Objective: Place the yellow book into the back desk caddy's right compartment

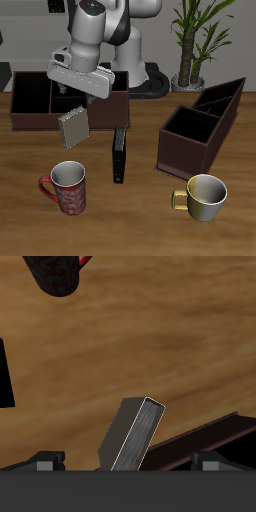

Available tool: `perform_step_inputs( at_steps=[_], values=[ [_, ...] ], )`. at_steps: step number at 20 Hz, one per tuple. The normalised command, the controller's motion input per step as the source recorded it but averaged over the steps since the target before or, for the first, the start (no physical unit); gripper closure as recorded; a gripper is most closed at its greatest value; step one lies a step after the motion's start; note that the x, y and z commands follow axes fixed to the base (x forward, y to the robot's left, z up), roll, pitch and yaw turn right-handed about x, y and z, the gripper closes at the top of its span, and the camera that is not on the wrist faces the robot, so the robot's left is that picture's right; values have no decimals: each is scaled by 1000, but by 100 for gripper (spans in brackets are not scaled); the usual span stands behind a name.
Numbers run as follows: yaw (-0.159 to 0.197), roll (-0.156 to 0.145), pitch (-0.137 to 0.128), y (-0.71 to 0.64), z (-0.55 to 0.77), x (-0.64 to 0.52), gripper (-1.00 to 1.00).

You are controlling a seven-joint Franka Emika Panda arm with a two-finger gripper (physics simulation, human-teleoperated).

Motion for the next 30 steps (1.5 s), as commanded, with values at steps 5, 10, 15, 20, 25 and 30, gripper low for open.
perform_step_inputs(
  at_steps=[5, 10, 15, 20, 25, 30],
  values=[
    [-36, -8, 13, -14, -219, 75, -100],
    [-38, -12, -5, -70, -133, 15, -100],
    [-31, -10, 2, -77, -167, 3, -100],
    [-35, 9, 17, -13, -262, -2, -100],
    [-31, 1, -2, -36, -153, -27, -100],
    [-46, -22, 1, -112, -141, -75, -100]
  ],
)
